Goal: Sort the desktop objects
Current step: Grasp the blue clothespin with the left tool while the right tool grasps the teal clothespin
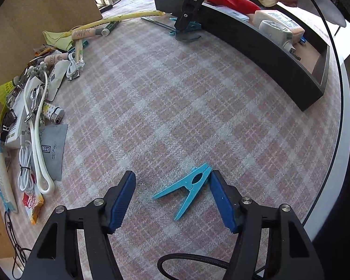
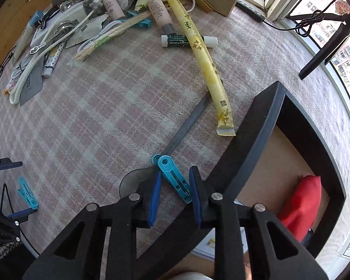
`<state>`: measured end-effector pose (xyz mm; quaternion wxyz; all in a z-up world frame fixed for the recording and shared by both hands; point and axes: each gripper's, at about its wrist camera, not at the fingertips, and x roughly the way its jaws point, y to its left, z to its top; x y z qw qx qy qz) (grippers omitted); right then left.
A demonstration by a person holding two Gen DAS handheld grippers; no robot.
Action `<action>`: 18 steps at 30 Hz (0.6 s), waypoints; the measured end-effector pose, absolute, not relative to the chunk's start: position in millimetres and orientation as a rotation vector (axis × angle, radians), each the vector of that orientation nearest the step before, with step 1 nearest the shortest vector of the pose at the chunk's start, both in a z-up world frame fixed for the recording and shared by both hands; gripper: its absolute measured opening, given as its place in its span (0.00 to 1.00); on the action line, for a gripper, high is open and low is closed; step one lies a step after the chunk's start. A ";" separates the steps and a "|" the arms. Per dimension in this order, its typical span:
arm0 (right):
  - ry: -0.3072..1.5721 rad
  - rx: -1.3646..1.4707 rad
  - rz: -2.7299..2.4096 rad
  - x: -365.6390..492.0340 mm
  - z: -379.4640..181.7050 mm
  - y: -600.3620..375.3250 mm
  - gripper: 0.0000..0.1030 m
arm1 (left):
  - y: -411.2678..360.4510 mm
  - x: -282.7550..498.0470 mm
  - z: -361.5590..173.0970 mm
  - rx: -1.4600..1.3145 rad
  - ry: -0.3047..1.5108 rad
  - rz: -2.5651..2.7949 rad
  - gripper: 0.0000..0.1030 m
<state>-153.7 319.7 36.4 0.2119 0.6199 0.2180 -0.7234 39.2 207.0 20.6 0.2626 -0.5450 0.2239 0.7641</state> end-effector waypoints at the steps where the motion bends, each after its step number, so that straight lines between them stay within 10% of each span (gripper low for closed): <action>1: 0.586 1.728 -2.009 -155.1 36.8 320.9 0.16 | 206.8 38.3 21.3 -1.476 0.599 2.069 0.48; 8: 0.480 1.763 -2.010 -156.9 42.1 324.7 0.12 | 199.5 30.3 24.0 -1.524 0.499 2.074 0.17; 18: 0.391 1.751 -2.029 -140.0 69.6 342.0 0.12 | 172.6 23.8 33.8 -1.575 0.316 2.106 0.15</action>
